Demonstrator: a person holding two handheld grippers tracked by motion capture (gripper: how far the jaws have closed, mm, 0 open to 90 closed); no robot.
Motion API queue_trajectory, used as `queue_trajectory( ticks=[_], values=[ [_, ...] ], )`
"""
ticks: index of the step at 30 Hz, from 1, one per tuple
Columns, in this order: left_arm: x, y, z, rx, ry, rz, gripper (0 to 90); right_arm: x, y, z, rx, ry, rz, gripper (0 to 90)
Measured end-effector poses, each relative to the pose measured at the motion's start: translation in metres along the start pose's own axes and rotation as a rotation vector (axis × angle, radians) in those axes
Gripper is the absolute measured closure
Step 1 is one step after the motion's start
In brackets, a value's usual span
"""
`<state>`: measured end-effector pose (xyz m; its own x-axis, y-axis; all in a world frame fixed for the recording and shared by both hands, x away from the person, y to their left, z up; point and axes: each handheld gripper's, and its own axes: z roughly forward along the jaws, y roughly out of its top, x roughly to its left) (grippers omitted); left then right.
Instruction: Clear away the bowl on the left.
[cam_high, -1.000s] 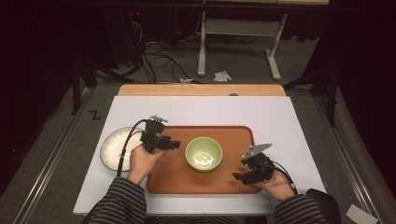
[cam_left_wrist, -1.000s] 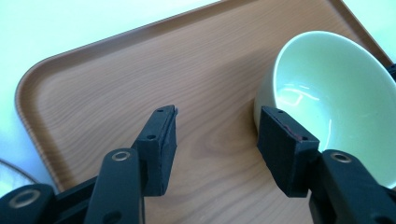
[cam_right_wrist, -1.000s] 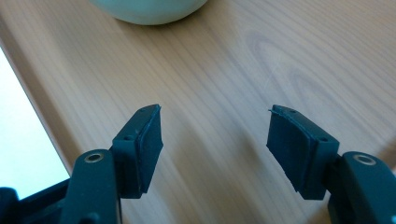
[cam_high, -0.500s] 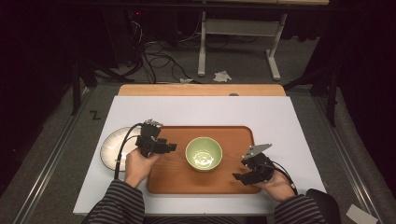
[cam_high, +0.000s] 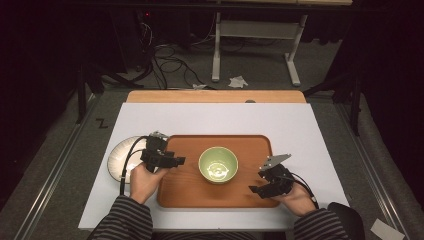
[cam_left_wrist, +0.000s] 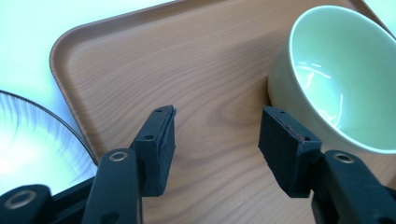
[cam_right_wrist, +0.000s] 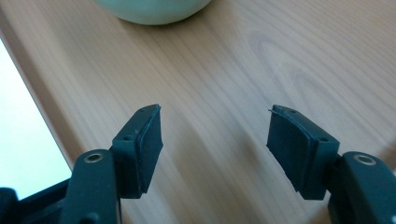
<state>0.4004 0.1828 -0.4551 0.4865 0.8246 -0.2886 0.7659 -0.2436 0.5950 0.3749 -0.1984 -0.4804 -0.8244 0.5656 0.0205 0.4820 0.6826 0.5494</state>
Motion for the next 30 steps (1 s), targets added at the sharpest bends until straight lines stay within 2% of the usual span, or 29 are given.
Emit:
queue_trajectory(
  ticks=[30],
  values=[
    [-0.005, -0.013, 0.003, 0.036, -0.008, 0.013, 45.2, 0.000, 0.000, 0.001, 0.013, 0.004, 0.006, 36.8]
  ],
)
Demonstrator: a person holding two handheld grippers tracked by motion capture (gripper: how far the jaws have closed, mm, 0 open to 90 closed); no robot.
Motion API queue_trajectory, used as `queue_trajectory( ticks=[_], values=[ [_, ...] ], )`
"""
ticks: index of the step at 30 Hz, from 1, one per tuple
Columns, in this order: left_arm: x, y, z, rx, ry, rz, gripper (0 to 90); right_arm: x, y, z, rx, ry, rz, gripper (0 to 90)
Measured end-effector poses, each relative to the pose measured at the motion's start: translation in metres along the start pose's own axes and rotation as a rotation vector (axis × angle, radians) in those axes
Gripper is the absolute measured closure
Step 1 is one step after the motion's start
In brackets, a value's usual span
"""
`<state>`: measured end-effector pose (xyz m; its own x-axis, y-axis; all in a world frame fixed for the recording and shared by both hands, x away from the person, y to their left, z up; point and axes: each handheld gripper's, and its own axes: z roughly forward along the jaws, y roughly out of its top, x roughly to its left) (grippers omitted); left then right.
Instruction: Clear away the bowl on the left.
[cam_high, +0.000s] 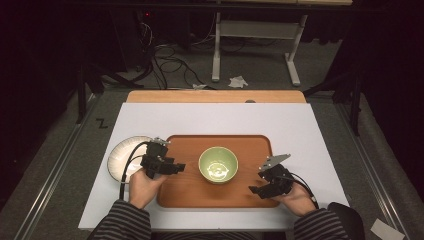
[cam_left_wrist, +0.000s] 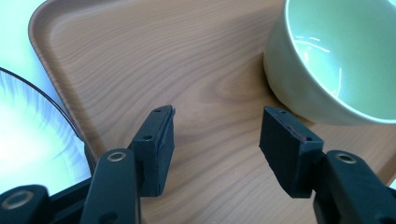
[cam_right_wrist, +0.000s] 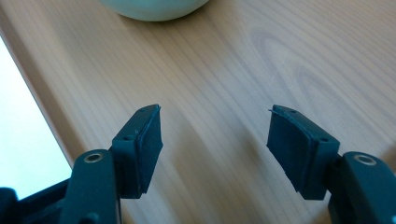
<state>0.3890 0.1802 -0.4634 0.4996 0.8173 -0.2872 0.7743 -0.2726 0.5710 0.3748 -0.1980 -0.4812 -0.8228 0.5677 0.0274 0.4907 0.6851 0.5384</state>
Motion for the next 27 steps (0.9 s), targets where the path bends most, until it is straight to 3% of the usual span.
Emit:
queue_trajectory(
  ticks=[27],
  values=[
    [-0.005, -0.002, 0.011, 0.048, -0.002, 0.018, 44.9, 0.000, 0.000, 0.000, -0.002, -0.002, 0.000, 36.8]
  ],
)
